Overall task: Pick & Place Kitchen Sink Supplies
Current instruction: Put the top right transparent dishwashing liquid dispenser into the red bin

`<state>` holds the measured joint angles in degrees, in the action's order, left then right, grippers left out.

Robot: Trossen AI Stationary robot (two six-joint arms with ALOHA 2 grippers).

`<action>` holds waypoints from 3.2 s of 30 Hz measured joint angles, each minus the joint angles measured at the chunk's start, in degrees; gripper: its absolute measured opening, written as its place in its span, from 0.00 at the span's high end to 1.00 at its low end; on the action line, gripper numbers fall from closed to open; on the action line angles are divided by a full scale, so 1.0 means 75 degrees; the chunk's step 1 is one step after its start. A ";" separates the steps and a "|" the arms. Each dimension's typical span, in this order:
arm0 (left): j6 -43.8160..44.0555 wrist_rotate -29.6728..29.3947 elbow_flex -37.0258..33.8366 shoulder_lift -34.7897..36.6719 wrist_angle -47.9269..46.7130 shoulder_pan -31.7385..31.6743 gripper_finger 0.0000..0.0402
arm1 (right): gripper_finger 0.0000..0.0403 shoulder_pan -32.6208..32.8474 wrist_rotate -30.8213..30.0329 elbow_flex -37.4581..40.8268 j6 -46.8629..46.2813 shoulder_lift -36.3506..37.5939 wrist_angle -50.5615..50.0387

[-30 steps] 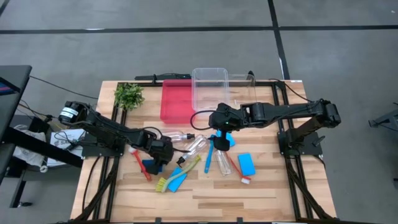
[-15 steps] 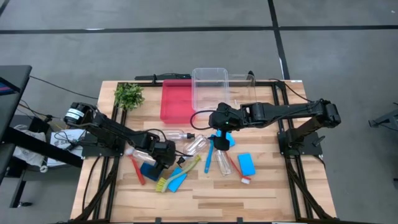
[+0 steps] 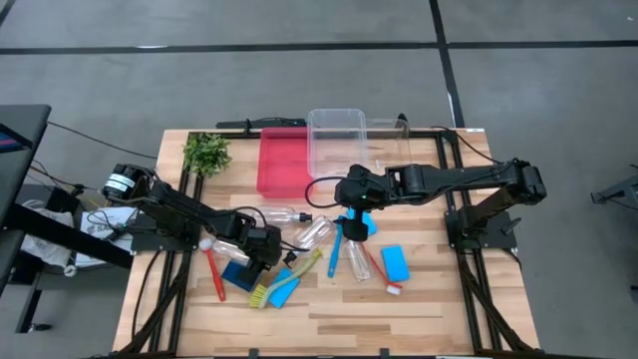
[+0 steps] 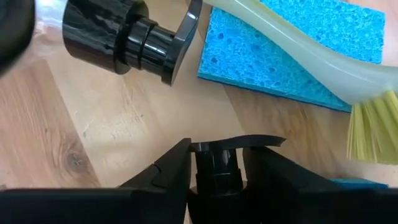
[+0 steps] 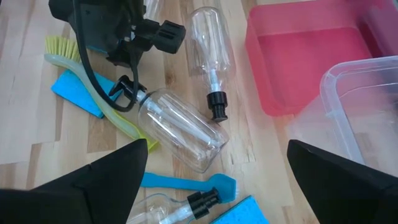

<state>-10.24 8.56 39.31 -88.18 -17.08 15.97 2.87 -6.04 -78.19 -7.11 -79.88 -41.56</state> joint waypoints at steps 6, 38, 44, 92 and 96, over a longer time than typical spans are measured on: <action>0.0034 -0.0013 0.0000 0.0020 -0.0001 0.0000 0.62 | 0.06 0.0000 0.0000 0.0000 0.0000 0.0000 -0.0003; 0.1654 -0.1392 -0.0006 0.3823 0.0076 0.0015 0.68 | 0.06 0.0000 0.0000 0.0000 0.0023 0.0000 -0.0047; 0.2196 -0.2537 -0.0006 0.4510 0.0425 0.0015 0.65 | 0.06 0.0015 0.0035 0.0000 0.0023 0.0000 -0.0436; 0.0331 -0.1525 0.0006 0.1508 0.9333 -0.7180 0.68 | 0.06 -0.1486 -0.0698 0.0000 0.0220 0.1612 -0.0799; 0.0738 -0.0960 0.0006 0.0735 0.9905 -0.7770 0.65 | 0.06 -0.1838 -0.0696 0.0000 -0.0065 0.1612 -0.0796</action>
<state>-4.71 1.36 39.35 -82.67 57.20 -42.31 -10.91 -11.26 -78.19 -7.60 -67.79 -47.53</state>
